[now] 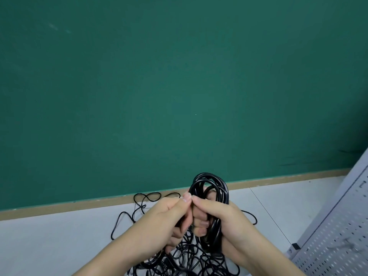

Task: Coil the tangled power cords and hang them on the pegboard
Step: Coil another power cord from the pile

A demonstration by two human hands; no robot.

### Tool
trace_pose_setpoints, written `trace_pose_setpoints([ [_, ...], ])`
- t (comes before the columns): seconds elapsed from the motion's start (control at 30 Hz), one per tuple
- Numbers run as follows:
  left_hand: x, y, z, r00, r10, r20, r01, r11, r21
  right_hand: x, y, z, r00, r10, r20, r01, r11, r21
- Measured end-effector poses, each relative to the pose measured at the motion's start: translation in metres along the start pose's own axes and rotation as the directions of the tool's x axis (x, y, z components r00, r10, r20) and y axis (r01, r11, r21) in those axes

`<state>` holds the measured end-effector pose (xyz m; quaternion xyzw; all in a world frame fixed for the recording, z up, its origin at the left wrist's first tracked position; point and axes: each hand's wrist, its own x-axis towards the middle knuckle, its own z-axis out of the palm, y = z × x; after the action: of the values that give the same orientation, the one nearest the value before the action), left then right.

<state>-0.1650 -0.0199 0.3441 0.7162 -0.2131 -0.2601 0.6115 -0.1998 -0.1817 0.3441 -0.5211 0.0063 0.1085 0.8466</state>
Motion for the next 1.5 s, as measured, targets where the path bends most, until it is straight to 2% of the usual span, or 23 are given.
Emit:
trace_pose_setpoints([
  [0.17,-0.002,0.002,0.005,0.999,0.037,0.011,-0.037,0.999,0.001,-0.005,-0.006,0.005,1.000,-0.003,-0.018,0.004,1.000,0.015],
  [0.3,-0.001,0.000,0.004,0.998,0.047,0.040,-0.049,0.997,0.066,-0.009,-0.009,0.012,0.997,-0.032,-0.063,0.034,0.999,0.031],
  [0.4,-0.001,0.001,0.004,0.996,0.067,0.050,-0.074,0.985,0.153,-0.009,-0.013,0.011,0.990,-0.032,-0.139,0.049,0.992,0.118],
  [0.53,0.000,-0.001,0.007,0.984,0.174,0.032,-0.171,0.887,0.428,-0.007,-0.025,0.004,0.965,-0.106,-0.242,0.163,0.960,0.230],
  [0.63,0.001,-0.004,0.011,0.962,0.272,0.010,-0.230,0.792,0.566,-0.010,-0.037,-0.001,0.936,-0.183,-0.299,0.260,0.934,0.243],
  [0.7,0.001,-0.007,0.013,0.935,0.353,0.045,-0.295,0.697,0.654,-0.012,-0.043,-0.007,0.922,-0.217,-0.322,0.298,0.926,0.232],
  [0.73,0.001,-0.007,0.014,0.924,0.378,0.058,-0.321,0.683,0.656,-0.013,-0.045,-0.010,0.916,-0.228,-0.330,0.310,0.924,0.222],
  [0.8,0.001,-0.009,0.012,0.920,0.383,0.081,-0.347,0.701,0.623,-0.015,-0.047,-0.016,0.910,-0.246,-0.333,0.319,0.930,0.184],
  [0.9,-0.001,-0.009,0.008,0.930,0.343,0.128,-0.351,0.732,0.585,-0.016,-0.045,-0.022,0.888,-0.307,-0.342,0.329,0.944,0.004],
  [0.93,-0.001,-0.009,0.005,0.934,0.332,0.132,-0.346,0.746,0.570,-0.015,-0.044,-0.024,0.889,-0.310,-0.337,0.333,0.943,0.011],
  [1.07,-0.001,-0.012,-0.001,0.944,0.319,0.083,-0.316,0.802,0.507,-0.017,-0.049,-0.027,0.927,-0.253,-0.278,0.313,0.929,0.197],
  [1.33,0.003,-0.004,-0.007,0.900,0.415,-0.132,-0.356,0.876,0.326,-0.005,-0.057,-0.050,0.913,-0.145,-0.381,0.305,0.863,0.403],
  [1.4,0.006,-0.002,-0.009,0.898,0.388,-0.205,-0.354,0.917,0.184,0.001,-0.056,-0.059,0.896,-0.128,-0.426,0.316,0.857,0.408],
  [1.5,0.005,-0.002,-0.010,0.926,0.325,-0.191,-0.364,0.904,-0.226,0.010,-0.052,-0.073,0.876,-0.081,-0.476,0.303,0.859,0.412],
])
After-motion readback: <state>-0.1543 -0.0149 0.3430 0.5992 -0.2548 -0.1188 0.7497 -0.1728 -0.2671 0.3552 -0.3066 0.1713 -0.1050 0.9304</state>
